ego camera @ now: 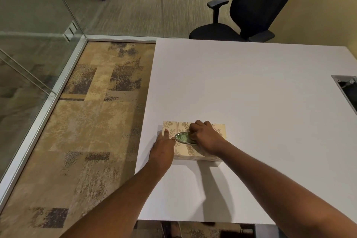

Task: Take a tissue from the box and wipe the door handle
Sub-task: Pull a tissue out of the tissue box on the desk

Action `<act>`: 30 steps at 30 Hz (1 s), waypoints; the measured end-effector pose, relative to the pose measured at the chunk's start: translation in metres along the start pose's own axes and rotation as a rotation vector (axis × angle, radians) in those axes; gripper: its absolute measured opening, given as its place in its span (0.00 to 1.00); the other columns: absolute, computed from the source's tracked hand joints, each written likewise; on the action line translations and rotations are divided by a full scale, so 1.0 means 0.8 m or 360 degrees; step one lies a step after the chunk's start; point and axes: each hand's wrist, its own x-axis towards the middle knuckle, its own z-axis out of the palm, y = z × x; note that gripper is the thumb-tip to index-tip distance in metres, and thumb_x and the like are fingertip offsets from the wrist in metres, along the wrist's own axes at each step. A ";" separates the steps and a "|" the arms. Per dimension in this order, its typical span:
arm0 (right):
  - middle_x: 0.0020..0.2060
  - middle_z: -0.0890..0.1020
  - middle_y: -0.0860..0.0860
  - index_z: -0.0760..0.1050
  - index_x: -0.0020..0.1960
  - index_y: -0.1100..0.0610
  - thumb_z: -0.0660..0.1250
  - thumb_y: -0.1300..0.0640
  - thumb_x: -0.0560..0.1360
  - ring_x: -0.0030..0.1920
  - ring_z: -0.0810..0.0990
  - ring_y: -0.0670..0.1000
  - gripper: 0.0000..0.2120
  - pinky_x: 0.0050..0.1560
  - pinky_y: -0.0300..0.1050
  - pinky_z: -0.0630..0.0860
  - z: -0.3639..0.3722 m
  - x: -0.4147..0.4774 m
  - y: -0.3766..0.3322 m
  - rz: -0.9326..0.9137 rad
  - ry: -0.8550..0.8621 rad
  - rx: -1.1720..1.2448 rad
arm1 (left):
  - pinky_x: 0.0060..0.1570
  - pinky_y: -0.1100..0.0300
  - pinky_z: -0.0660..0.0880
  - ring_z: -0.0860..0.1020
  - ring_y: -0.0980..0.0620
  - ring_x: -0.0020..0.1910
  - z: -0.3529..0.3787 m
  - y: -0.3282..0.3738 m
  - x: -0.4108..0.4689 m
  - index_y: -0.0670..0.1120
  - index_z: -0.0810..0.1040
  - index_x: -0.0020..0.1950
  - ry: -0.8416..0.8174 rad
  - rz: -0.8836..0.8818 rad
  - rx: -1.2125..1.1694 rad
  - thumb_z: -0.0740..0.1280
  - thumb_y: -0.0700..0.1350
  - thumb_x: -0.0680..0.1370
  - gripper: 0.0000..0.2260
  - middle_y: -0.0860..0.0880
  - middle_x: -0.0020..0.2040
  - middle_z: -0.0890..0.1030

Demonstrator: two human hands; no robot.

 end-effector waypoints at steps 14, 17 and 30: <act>0.42 0.79 0.52 0.79 0.40 0.57 0.67 0.60 0.72 0.47 0.74 0.55 0.04 0.40 0.47 0.71 -0.013 0.000 0.010 -0.0021 -0.0092 0.0236 | 0.70 0.51 0.67 0.58 0.42 0.76 0.000 -0.001 0.003 0.45 0.69 0.71 -0.0010 0.0037 0.0087 0.61 0.39 0.79 0.19 0.42 0.78 0.56; 0.41 0.78 0.55 0.80 0.42 0.60 0.66 0.63 0.73 0.46 0.75 0.56 0.04 0.37 0.46 0.71 -0.011 -0.005 0.010 0.0044 -0.0020 0.0348 | 0.69 0.51 0.67 0.58 0.42 0.76 0.001 -0.001 0.002 0.45 0.71 0.69 0.0012 0.0047 0.0067 0.61 0.39 0.79 0.18 0.42 0.78 0.57; 0.45 0.85 0.58 0.82 0.41 0.64 0.63 0.76 0.68 0.46 0.83 0.53 0.13 0.48 0.47 0.80 -0.007 -0.011 0.021 0.0579 0.0142 0.1012 | 0.71 0.50 0.63 0.54 0.42 0.77 0.002 -0.004 -0.001 0.45 0.71 0.69 0.0014 0.0051 0.0013 0.58 0.37 0.79 0.18 0.41 0.78 0.56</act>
